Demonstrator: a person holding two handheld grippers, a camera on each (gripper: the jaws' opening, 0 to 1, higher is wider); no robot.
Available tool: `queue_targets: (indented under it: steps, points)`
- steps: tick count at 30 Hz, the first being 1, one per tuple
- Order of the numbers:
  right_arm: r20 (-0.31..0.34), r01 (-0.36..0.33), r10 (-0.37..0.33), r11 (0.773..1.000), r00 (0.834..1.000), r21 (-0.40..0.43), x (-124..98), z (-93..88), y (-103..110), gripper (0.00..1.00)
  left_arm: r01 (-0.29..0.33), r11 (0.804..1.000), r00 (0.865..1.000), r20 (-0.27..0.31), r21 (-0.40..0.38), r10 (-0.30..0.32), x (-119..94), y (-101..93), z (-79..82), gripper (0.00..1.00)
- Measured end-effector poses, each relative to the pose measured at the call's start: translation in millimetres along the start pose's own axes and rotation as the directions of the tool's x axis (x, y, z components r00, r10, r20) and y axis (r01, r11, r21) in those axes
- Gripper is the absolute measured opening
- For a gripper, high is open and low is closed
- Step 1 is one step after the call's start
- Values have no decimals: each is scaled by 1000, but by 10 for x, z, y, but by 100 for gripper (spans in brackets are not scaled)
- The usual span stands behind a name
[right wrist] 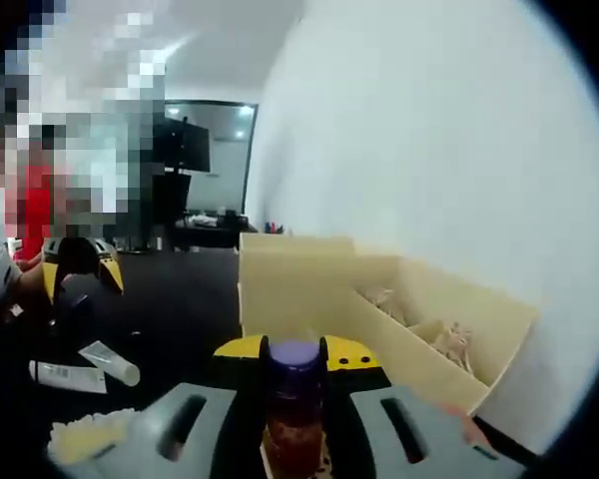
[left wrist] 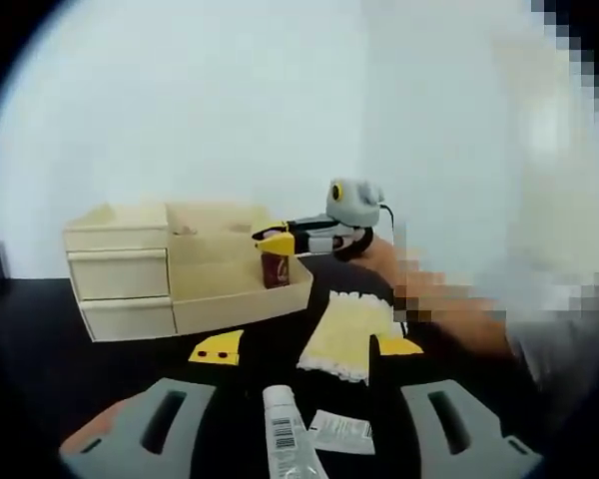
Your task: Open the drawer, pick up the cosmetic bottles from the table one by one, place them into the drawer, release the gripper, close the drawer, and move the gripper away
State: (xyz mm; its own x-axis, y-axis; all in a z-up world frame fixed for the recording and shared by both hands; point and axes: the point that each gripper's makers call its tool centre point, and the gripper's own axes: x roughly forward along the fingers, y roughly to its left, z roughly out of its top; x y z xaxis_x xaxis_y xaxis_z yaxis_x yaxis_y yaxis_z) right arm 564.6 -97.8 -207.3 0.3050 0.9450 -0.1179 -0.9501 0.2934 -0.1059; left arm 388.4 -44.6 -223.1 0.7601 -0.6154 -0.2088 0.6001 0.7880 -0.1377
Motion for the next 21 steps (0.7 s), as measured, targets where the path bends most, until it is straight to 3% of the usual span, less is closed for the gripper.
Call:
queue_targets:
  steps: [16, 21]
  points:
    - [48, 10, -12, 999, 999, 31, -70, 50, -116, 17, -28, 999, 999, -30, 15, 28, 3, 73, -100, 43]
    - [39, 39, -41, 998, 998, 59, -79, -71, -206, 17, -25, 999, 999, -41, 23, 25, 61, 67, -92, 43]
